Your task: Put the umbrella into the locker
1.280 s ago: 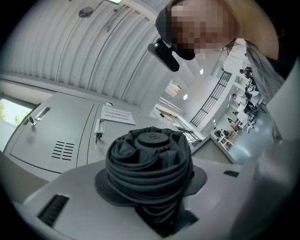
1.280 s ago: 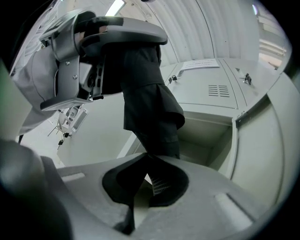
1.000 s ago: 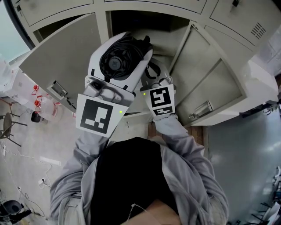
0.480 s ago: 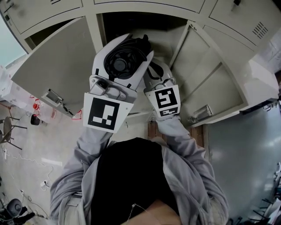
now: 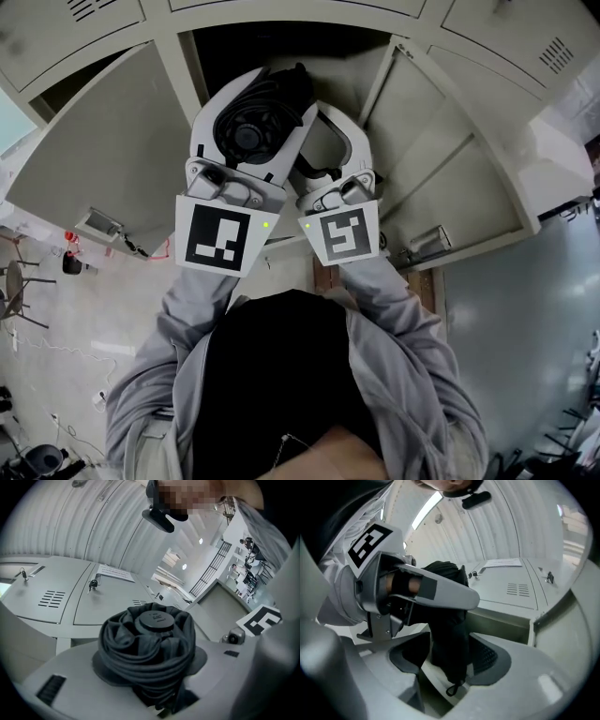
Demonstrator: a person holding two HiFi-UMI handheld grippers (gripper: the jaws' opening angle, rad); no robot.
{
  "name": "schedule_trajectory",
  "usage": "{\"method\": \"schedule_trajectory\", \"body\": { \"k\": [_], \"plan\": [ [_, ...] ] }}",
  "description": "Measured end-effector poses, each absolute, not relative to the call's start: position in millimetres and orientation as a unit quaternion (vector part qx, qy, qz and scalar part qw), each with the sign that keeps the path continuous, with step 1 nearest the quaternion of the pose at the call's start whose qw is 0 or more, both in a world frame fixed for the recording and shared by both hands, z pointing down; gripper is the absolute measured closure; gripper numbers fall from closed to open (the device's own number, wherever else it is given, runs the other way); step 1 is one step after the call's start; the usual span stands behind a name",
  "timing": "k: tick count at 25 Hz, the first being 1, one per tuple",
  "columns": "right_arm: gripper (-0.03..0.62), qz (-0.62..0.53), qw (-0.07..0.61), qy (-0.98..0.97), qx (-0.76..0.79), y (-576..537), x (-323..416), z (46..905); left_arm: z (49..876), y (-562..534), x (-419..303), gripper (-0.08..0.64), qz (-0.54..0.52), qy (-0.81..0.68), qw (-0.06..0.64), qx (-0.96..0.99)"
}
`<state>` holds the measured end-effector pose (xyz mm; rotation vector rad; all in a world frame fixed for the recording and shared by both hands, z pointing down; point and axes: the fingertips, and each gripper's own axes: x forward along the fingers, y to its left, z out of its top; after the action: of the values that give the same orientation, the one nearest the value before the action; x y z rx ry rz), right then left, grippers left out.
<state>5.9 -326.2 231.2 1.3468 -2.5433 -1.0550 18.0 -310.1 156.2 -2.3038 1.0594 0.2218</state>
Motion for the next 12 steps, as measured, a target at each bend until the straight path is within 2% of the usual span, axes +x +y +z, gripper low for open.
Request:
{"method": "schedule_trajectory", "body": {
  "k": [6,12],
  "plan": [
    [0.36,-0.391,0.033,-0.817,0.422,-337,-15,220,157,-320,7,0.352,0.096,0.402,0.273,-0.869],
    [0.37,-0.365,0.034,-0.823,0.434,-358,-17,231,179,-337,10,0.28,0.026,0.398,0.267,-0.877]
  ]
}}
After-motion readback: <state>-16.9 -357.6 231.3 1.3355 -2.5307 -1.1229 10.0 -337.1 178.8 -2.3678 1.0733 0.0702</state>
